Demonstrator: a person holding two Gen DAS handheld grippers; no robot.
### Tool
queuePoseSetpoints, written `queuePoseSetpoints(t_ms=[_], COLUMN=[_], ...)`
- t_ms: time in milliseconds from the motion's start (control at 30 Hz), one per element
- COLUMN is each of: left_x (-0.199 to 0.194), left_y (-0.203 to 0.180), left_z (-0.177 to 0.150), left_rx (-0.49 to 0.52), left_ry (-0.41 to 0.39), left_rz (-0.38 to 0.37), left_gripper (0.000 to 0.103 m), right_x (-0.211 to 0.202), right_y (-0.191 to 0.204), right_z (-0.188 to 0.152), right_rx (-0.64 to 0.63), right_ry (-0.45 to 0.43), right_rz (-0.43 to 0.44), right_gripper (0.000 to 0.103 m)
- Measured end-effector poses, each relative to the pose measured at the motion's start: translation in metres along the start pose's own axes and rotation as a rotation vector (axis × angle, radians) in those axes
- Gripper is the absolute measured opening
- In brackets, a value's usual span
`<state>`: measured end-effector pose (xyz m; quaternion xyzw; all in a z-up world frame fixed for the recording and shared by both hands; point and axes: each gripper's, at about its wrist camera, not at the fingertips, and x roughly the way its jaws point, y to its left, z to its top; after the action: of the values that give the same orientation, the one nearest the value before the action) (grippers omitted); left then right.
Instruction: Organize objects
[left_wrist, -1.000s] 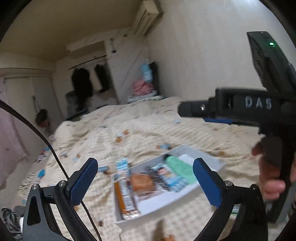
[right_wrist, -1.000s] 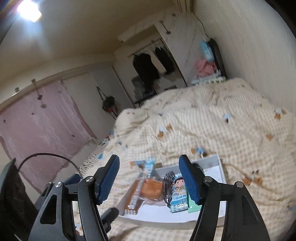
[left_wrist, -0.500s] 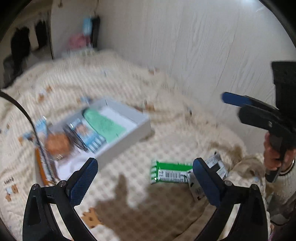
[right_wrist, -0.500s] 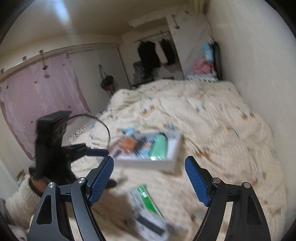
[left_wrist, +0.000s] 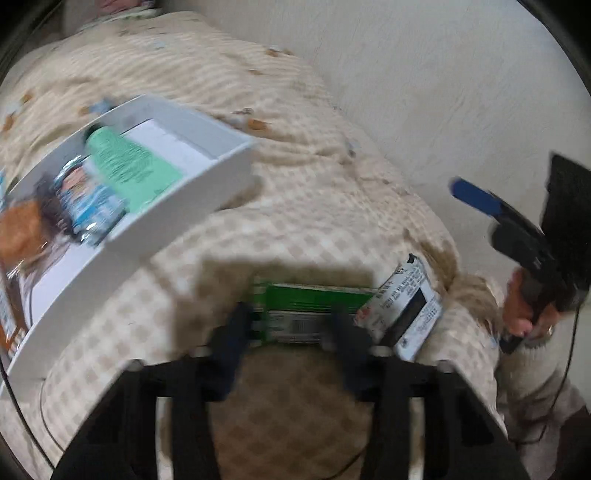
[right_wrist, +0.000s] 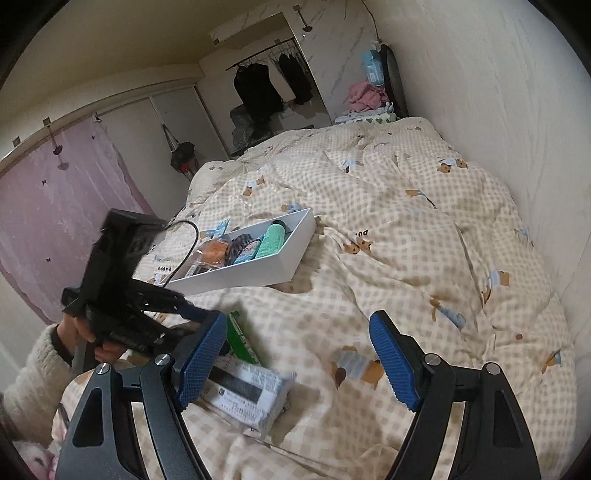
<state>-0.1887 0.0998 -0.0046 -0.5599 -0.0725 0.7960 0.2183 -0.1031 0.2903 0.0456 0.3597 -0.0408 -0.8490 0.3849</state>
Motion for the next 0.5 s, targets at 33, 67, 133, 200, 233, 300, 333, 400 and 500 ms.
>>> queuePoseSetpoints(t_ms=[33, 67, 133, 200, 233, 300, 333, 400, 500], left_x=[-0.002, -0.007, -0.013, -0.016, -0.02, -0.025, -0.027, -0.031, -0.039], left_y=[0.003, 0.007, 0.017, 0.029, 0.03, 0.03, 0.03, 0.029, 0.033], left_z=[-0.001, -0.003, -0.005, -0.007, -0.008, -0.011, -0.011, -0.012, -0.011], left_rx=[-0.015, -0.032, -0.096, -0.201, -0.212, -0.208, -0.205, -0.207, -0.21], left_ry=[-0.01, -0.026, -0.023, -0.012, -0.024, -0.043, -0.045, -0.048, -0.068], left_rz=[-0.019, -0.043, -0.088, -0.139, -0.143, -0.142, -0.145, -0.14, -0.119], left_gripper=[0.032, 0.028, 0.024, 0.021, 0.02, 0.019, 0.019, 0.019, 0.018], right_x=[0.001, 0.0, 0.001, 0.001, 0.001, 0.002, 0.002, 0.003, 0.002], right_y=[0.001, 0.002, 0.002, 0.003, 0.005, 0.009, 0.01, 0.014, 0.016], right_z=[-0.001, -0.001, -0.001, -0.001, -0.001, -0.001, -0.002, -0.002, -0.003], right_rx=[-0.001, 0.0, 0.014, 0.029, 0.029, 0.017, 0.01, 0.004, 0.008], right_ry=[-0.001, -0.001, 0.002, 0.007, 0.008, 0.01, 0.009, 0.016, 0.017], right_rz=[0.001, 0.001, 0.011, 0.037, 0.043, 0.044, 0.042, 0.057, 0.082], right_gripper=[0.081, 0.081, 0.081, 0.081, 0.081, 0.081, 0.081, 0.081, 0.081])
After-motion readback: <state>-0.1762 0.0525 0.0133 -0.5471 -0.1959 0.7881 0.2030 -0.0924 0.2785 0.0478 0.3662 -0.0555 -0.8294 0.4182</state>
